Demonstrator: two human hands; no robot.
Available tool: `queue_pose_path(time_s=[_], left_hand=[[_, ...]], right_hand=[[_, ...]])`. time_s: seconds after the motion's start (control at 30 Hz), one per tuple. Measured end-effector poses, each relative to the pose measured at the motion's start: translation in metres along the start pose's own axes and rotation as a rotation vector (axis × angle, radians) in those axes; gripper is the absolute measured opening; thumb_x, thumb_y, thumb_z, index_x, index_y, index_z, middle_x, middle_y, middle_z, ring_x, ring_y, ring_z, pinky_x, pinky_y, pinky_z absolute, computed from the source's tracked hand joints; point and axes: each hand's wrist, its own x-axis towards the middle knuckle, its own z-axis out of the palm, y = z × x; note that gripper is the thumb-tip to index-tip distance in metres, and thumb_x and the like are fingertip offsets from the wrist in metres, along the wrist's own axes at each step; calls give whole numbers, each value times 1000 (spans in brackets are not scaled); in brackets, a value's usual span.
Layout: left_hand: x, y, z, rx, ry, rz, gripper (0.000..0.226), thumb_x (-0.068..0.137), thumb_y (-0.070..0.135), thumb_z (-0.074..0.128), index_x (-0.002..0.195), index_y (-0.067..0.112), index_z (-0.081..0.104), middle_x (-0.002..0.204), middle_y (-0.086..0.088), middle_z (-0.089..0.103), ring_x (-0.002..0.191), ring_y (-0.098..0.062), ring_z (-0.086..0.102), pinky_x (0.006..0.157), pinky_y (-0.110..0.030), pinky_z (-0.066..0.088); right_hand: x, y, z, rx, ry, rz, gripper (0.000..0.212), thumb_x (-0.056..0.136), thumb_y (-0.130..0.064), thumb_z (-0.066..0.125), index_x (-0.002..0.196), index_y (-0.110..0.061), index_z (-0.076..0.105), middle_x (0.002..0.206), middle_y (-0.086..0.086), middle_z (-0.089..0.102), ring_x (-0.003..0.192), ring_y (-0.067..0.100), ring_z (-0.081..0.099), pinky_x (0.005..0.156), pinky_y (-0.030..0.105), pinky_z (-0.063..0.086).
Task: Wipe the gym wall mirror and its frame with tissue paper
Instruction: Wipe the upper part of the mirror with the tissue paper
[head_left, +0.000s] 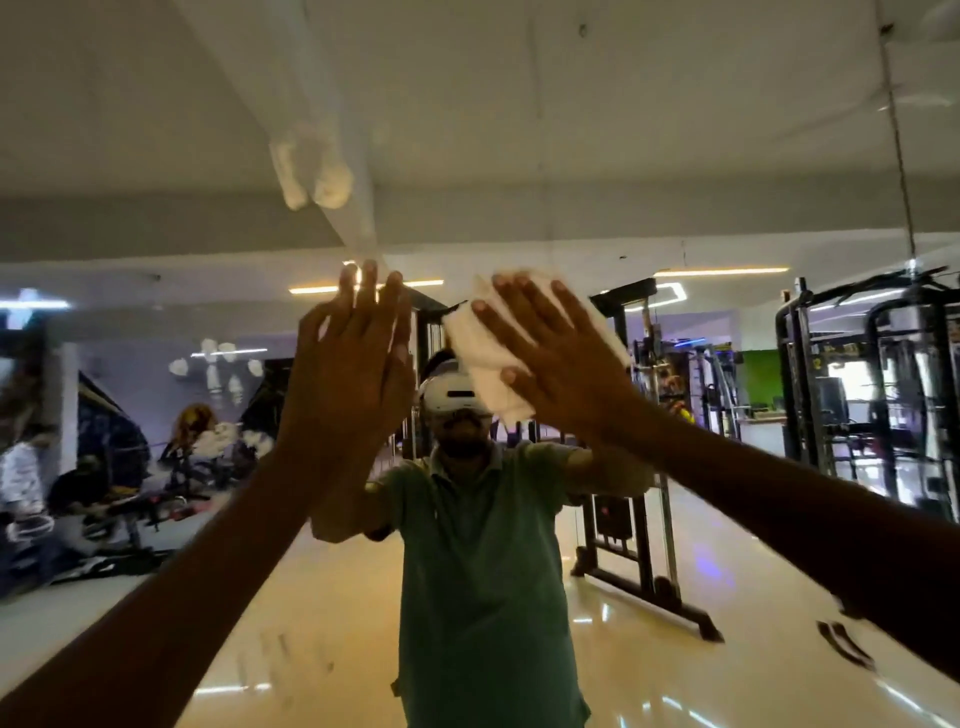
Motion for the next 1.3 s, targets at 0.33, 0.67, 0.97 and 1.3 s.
queue_pose_path(time_s=[0.33, 0.67, 0.97, 1.3], left_hand=[[62, -23, 18, 107, -68, -97, 72, 103, 44, 2, 165, 7, 9, 171, -23, 6, 159, -38, 6, 125, -53, 12], [58, -44, 19, 76, -74, -8, 73, 103, 50, 17, 165, 11, 13, 172, -16, 7, 160, -31, 4, 127, -49, 12], [57, -38, 21, 96, -39, -39, 69, 105, 45, 21, 165, 11, 13, 172, -16, 7, 160, -31, 4, 127, -50, 15], [81, -41, 17, 194, -37, 22, 70, 103, 40, 14, 164, 7, 14, 171, -20, 9, 160, -34, 3, 125, -55, 16]], right_hand=[[34, 7, -12, -123, 93, 521, 76, 103, -54, 13, 168, -17, 0, 173, 21, -2, 161, 40, -2, 126, 63, 8], [20, 101, -33, -106, 89, 402, 68, 106, -50, 14, 168, -24, 0, 175, 13, 2, 162, 29, -1, 128, 58, 10], [-6, -72, 13, -16, 30, 196, 73, 106, -47, 31, 168, -18, 5, 175, 16, -5, 162, 35, -6, 129, 62, 1], [113, 116, -49, -4, 172, 771, 88, 92, -59, -1, 168, -15, 10, 173, 20, 9, 160, 39, 9, 128, 59, 7]])
